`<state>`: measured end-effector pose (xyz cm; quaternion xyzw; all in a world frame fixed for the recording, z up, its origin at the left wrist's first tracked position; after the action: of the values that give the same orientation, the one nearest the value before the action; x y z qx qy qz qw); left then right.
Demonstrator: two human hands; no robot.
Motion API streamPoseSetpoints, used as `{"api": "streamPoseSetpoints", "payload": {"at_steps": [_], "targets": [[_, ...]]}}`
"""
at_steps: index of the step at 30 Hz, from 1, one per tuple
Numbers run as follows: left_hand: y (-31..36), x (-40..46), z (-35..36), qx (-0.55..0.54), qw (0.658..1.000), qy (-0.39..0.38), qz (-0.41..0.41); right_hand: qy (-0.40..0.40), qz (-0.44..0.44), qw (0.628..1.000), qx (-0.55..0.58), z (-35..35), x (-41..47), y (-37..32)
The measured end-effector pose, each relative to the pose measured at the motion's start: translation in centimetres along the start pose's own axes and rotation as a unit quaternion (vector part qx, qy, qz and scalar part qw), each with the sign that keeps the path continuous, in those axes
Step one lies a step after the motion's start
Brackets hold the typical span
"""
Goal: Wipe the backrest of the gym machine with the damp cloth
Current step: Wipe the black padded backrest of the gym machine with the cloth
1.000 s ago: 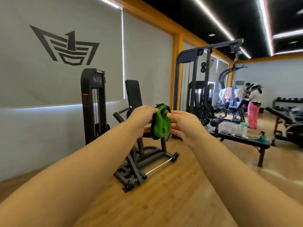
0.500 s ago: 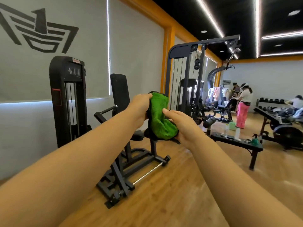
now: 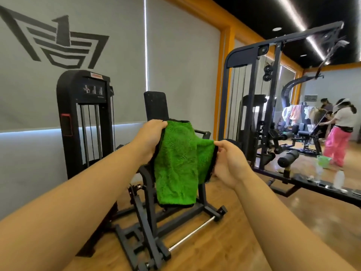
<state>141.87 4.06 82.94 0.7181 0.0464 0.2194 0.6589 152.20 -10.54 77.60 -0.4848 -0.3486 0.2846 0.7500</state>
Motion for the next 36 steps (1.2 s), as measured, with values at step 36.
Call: {"api": "streamPoseSetpoints", "payload": {"at_steps": [36], "targets": [[-21.0, 62.1, -6.3, 0.674, 0.726, -0.112, -0.071, -0.096, 0.041, 0.849, -0.517, -32.9, 57.3, 0.0]]}}
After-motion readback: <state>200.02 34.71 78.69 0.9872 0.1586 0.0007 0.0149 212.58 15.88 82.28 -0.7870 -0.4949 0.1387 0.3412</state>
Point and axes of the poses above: each hand's wrist, its own x-axis towards the middle knuckle, its own z-axis out of the palm, y = z × x, the point moved 2 cm from there along x, towards the middle knuckle, and after that the axes turned 15 degrees about -y, right-handed, at the moved point
